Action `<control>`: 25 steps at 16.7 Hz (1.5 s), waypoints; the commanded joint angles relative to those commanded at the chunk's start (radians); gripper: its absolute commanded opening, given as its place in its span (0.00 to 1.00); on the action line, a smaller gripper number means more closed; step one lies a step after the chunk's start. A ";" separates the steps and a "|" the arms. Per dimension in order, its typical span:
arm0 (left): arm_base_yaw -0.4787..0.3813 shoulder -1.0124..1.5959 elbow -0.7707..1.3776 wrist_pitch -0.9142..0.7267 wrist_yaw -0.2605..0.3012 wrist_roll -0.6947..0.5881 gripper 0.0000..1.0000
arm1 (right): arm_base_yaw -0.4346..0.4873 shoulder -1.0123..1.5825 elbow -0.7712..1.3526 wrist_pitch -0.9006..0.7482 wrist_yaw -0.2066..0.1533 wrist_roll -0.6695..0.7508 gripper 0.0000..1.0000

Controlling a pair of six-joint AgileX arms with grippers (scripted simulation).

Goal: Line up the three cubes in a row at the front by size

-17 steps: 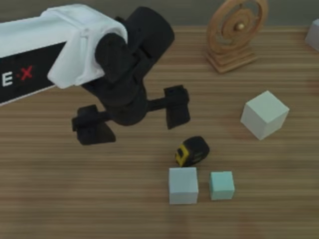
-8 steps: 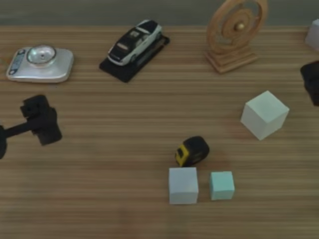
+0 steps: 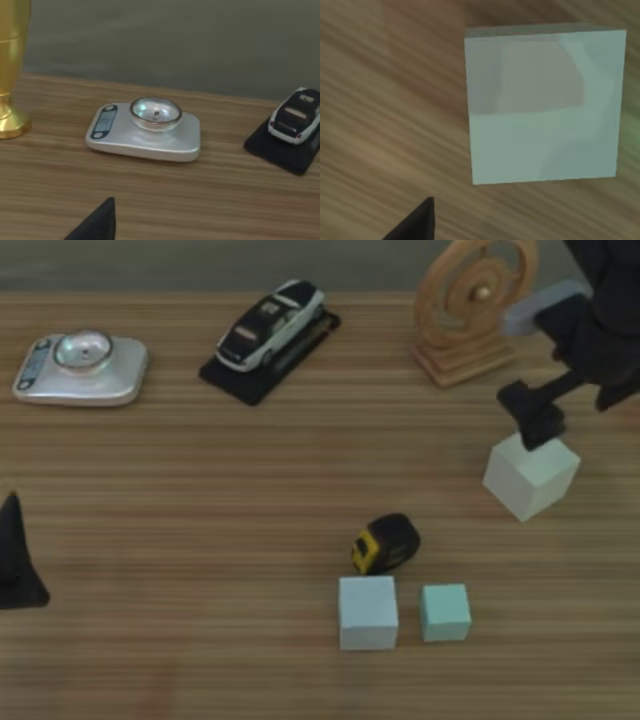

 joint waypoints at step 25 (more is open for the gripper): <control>0.058 -0.159 -0.110 0.104 0.010 0.125 1.00 | 0.022 0.271 -0.027 0.206 0.002 -0.026 0.92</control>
